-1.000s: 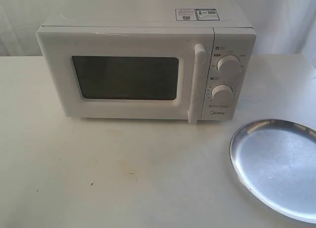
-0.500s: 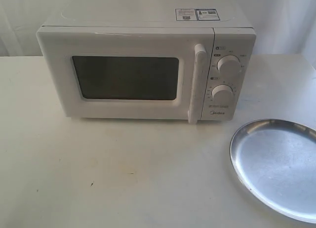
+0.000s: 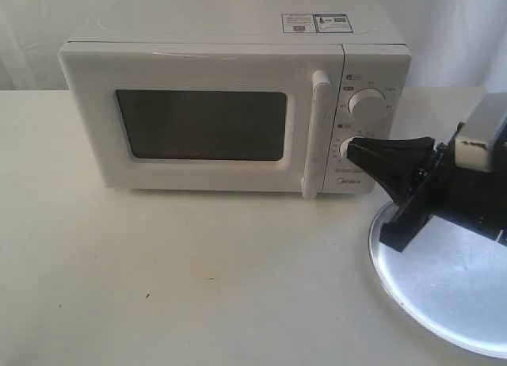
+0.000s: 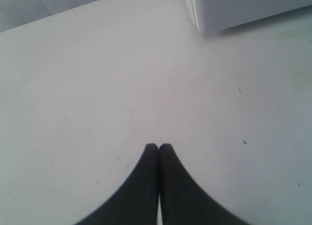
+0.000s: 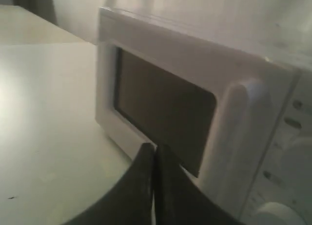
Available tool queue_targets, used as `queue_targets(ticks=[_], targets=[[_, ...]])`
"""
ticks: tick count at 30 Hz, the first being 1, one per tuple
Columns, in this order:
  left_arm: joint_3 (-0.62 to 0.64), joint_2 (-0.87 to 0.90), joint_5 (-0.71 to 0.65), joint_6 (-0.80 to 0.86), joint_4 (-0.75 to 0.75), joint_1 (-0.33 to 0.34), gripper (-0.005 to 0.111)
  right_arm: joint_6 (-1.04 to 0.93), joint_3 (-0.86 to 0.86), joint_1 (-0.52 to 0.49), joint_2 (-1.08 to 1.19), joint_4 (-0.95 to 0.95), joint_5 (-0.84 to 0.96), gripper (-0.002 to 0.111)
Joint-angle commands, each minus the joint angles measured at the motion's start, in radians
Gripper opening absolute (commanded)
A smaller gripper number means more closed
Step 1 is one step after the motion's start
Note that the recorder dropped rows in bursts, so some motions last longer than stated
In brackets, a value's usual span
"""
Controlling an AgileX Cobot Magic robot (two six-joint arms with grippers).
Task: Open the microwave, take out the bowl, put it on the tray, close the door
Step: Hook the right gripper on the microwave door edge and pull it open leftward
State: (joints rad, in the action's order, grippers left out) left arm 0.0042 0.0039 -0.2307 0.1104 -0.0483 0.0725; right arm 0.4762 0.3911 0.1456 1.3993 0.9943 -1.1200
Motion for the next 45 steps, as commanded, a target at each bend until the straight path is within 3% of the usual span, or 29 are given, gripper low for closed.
queue_targets(ticks=[1, 4, 6, 11, 13, 19, 24, 30, 45], targets=[[-0.004, -0.004, 0.000, -0.002, 0.004, -0.004, 0.000, -0.085, 0.018, -0.006, 0.125, -0.259, -0.018, 0.000], [-0.004, -0.004, 0.000, -0.002, 0.004, -0.004, 0.000, -0.263, 0.039, -0.001, 0.181, -0.229, -0.013, 0.004], [-0.004, -0.004, 0.000, -0.002, 0.004, -0.004, 0.000, -0.352, 0.059, 0.027, 0.230, -0.226, 0.033, 0.015], [-0.004, -0.004, 0.000, -0.002, 0.004, -0.004, 0.000, -0.404, 0.146, 0.114, 0.377, -0.228, 0.035, 0.056], [-0.004, -0.004, 0.000, -0.002, 0.004, -0.004, 0.000, -0.402, 0.187, 0.136, 0.434, -0.230, 0.043, 0.060], [-0.004, -0.004, 0.000, -0.002, 0.004, -0.004, 0.000, -0.409, 0.271, 0.184, 0.540, -0.231, 0.034, 0.050], [-0.004, -0.004, 0.000, -0.002, 0.004, -0.004, 0.000, -0.431, 0.291, 0.213, 0.546, -0.205, 0.020, 0.021], [-0.004, -0.004, 0.000, -0.002, 0.004, -0.004, 0.000, -0.457, 0.296, 0.246, 0.546, -0.174, 0.016, 0.002], [-0.004, -0.004, 0.000, -0.002, 0.004, -0.004, 0.000, -0.476, 0.294, 0.273, 0.546, 0.209, -0.101, 0.000]])
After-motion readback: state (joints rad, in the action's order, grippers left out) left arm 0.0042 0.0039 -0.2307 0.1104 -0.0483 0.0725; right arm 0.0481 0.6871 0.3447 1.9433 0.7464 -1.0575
